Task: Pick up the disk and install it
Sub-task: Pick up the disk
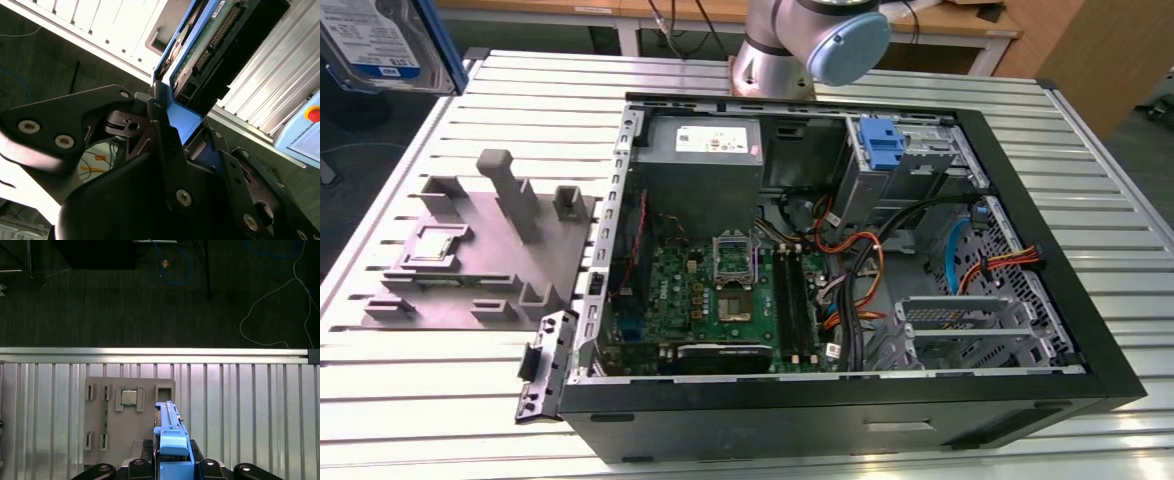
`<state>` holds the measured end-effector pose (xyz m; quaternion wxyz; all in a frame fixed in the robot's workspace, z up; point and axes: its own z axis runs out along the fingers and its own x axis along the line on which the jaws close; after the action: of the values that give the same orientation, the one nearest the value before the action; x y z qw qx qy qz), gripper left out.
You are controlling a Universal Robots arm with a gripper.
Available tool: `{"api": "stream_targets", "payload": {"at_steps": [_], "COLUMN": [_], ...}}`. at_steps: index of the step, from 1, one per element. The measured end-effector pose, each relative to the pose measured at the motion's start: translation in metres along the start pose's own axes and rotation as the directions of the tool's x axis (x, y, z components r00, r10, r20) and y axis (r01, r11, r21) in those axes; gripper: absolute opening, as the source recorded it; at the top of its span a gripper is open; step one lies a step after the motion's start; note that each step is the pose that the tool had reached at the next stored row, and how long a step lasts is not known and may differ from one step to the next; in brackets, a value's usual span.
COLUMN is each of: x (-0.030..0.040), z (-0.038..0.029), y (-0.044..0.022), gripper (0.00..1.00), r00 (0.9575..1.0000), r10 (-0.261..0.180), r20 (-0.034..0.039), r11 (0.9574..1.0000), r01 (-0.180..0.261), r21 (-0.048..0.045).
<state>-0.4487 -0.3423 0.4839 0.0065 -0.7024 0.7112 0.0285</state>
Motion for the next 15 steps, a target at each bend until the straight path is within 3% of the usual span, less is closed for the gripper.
{"api": "stream_targets", "payload": {"at_steps": [9, 15], "x": [0.0113, 0.0128], "z": [-0.0011, -0.0121], "y": [-0.0001, 0.0002], "gripper": [0.37, 0.37], "r00": [1.0, 1.0], "r10": [0.0, 0.0], "r20": [0.0, 0.0], "r11": [1.0, 1.0], "r01": [0.0, 0.0], "r21": [0.0001, 0.0]}}
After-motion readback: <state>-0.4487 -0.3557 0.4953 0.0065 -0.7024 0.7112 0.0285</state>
